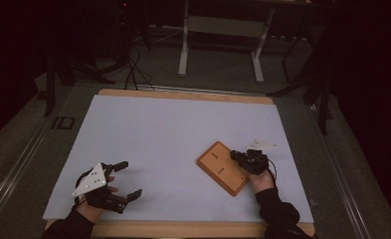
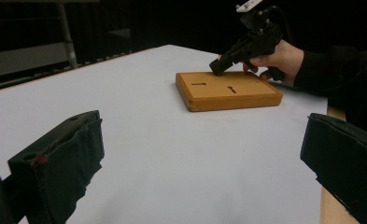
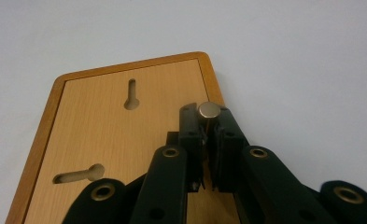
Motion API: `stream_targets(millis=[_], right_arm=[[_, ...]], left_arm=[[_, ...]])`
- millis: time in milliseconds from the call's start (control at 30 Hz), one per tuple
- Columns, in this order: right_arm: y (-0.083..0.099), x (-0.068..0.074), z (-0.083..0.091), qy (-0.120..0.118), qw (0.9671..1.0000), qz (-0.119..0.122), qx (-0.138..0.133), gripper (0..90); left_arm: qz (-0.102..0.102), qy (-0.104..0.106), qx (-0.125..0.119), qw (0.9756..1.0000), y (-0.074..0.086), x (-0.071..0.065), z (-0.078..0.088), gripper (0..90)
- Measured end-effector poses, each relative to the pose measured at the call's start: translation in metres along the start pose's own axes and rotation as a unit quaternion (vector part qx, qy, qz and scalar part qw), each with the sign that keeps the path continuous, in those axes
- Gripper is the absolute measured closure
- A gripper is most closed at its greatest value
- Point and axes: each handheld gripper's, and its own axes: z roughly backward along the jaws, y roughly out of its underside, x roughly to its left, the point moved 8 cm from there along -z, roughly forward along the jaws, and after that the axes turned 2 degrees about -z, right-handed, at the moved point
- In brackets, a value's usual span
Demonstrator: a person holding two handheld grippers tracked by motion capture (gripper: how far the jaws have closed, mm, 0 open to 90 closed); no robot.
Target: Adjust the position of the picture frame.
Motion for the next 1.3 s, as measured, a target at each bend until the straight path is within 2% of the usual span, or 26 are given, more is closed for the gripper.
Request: stream_targets(millis=[67,100,200,333,500,833,1033,1300], right_arm=[[-0.004,0.001,0.003,-0.011,0.9999,0.002,-0.009,85.0],[-0.006,0.001,0.004,-0.006,0.9999,0.008,-0.009,85.0],[-0.008,0.003,0.006,-0.012,0.9998,0.015,-0.010,85.0],[-0.013,0.008,0.010,-0.026,0.9987,0.039,-0.019,85.0],[-0.023,0.014,0.015,-0.036,0.9974,0.054,-0.029,85.0],[-0.050,0.021,0.025,-0.054,0.9946,0.068,-0.056,85.0],[-0.068,0.033,0.021,-0.079,0.9916,0.077,-0.068,85.0],[-0.086,0.057,0.010,-0.115,0.9853,0.106,-0.070,85.0]], left_arm=[[0.000,0.000,0.001,1.0000,0.000,0.000,0.000,0.0],[0.000,0.000,0.001,1.0000,0.000,0.000,0.000,0.0],[0.000,0.000,0.001,1.0000,0.000,0.000,0.000,0.0],[0.001,-0.001,0.001,1.0000,0.000,0.000,0.000,0.0],[0.000,-0.001,0.000,1.0000,0.000,0.000,0.000,0.0],[0.000,-0.001,0.002,1.0000,0.000,0.000,0.000,0.0],[0.000,-0.001,0.001,1.0000,0.000,0.000,0.001,0.0],[-0.001,0.000,-0.001,1.0000,0.000,0.000,0.002,0.0]])
